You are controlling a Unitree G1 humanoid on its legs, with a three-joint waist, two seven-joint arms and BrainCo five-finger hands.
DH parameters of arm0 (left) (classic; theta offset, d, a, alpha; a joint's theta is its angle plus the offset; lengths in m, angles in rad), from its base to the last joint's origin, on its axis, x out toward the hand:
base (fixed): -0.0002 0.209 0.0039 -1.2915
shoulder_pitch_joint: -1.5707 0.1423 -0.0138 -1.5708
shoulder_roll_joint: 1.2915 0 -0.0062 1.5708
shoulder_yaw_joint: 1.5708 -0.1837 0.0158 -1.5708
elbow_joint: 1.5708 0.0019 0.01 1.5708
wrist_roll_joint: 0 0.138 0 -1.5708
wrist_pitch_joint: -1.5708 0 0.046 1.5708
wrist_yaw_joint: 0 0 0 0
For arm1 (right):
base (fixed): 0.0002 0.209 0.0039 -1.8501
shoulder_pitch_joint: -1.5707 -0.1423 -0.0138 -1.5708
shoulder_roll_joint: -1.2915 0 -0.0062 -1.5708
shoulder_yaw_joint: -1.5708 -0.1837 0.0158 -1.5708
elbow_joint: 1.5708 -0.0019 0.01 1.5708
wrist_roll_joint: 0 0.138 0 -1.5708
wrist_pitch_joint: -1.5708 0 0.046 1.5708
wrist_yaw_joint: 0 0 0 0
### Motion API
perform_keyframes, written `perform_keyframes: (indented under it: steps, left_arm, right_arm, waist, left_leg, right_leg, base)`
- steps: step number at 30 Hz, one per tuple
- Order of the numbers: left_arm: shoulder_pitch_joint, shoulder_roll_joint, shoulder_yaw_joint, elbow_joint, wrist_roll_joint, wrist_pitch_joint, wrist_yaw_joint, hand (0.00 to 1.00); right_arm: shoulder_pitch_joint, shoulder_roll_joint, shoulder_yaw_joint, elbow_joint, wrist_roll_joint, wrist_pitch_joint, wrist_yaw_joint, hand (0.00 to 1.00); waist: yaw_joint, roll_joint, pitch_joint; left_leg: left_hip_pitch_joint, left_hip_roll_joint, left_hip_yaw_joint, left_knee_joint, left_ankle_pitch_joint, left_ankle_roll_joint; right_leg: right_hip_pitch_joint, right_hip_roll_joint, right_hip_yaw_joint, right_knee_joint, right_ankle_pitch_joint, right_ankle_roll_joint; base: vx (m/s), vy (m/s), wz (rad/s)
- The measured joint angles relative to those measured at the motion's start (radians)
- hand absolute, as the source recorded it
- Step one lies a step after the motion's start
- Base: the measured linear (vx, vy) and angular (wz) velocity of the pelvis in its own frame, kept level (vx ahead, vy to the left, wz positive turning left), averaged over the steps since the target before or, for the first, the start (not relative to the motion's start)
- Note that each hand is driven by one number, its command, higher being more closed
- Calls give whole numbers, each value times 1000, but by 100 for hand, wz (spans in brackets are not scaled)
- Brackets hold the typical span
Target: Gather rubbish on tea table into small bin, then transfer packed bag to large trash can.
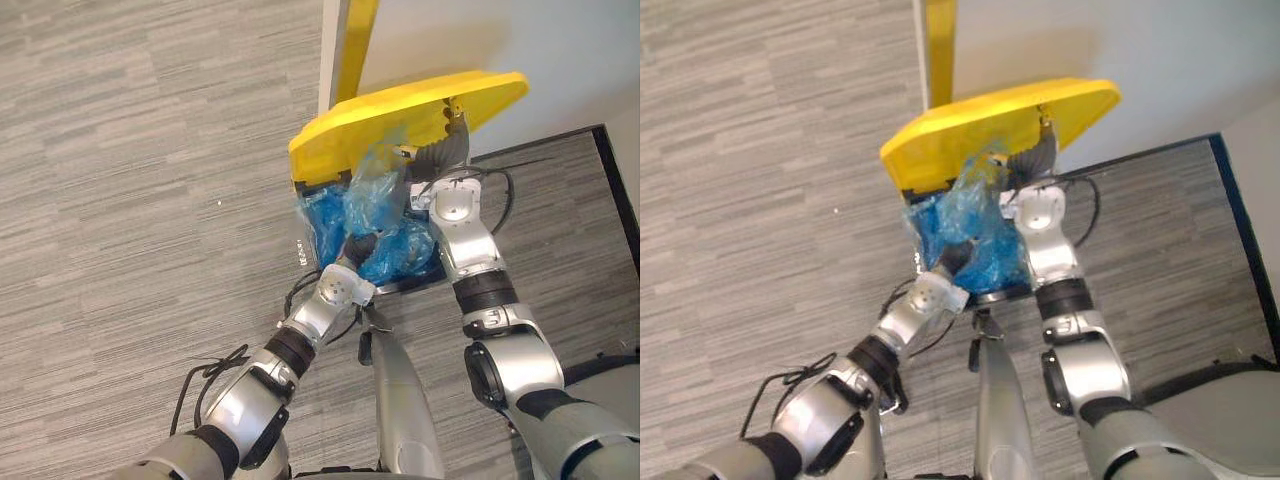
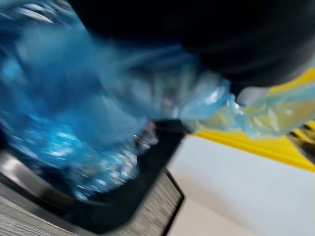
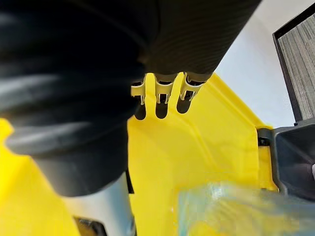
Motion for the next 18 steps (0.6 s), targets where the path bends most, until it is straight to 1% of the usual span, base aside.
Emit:
perform_keyframes:
  steps: [2, 5, 18]
  left_arm:
    - [-16, 9, 36, 16, 27, 9, 5, 0]
    - [-21, 13, 41, 17, 54, 14, 22, 0]
    - [-27, 15, 39, 9, 48, 14, 37, 0]
  right_arm:
    - [-11, 0, 12, 0, 3, 0, 2, 0]
    - [-29, -2, 18, 0, 3, 0, 6, 0]
    - [-41, -19, 42, 0, 2, 0, 21, 0]
  waist:
    - [-1, 1, 4]
    - [-1, 1, 5]
    - [-1, 4, 6]
  left_leg:
    - [-14, 10, -1, 22, -13, 2]
    - [-26, 10, 1, 25, -15, 3]
    - [-16, -2, 2, 22, -14, 1]
  right_leg:
    - [-5, 6, 0, 0, 4, 1]
    - [-22, 4, 9, 0, 7, 0]
    - [-28, 2, 19, 22, 3, -5]
  base:
    - [-2, -21, -6]
    - [10, -14, -3]
    - [26, -12, -1]
